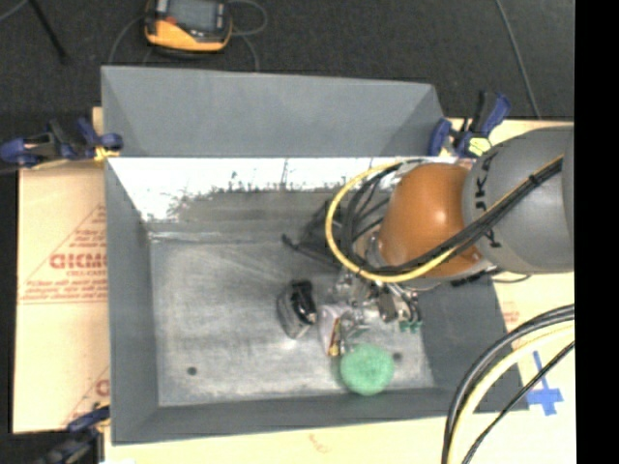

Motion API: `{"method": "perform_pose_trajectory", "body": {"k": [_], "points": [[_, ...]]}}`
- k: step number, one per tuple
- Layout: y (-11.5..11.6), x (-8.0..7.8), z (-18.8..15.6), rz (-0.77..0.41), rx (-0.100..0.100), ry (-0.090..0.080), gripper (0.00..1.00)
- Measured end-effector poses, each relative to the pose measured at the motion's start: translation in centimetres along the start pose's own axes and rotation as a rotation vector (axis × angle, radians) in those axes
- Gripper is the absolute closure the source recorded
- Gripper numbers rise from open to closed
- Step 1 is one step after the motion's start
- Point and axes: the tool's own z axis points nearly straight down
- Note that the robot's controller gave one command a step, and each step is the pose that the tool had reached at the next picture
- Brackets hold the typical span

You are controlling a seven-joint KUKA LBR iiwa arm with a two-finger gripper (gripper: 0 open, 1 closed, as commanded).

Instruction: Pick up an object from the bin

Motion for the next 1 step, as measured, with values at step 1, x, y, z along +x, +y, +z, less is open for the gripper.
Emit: {"method": "perform_pose_trajectory", "body": {"k": [1], "points": [[0.78,-0.08,0.11,-0.041,0.01,0.001,1.0]]}}
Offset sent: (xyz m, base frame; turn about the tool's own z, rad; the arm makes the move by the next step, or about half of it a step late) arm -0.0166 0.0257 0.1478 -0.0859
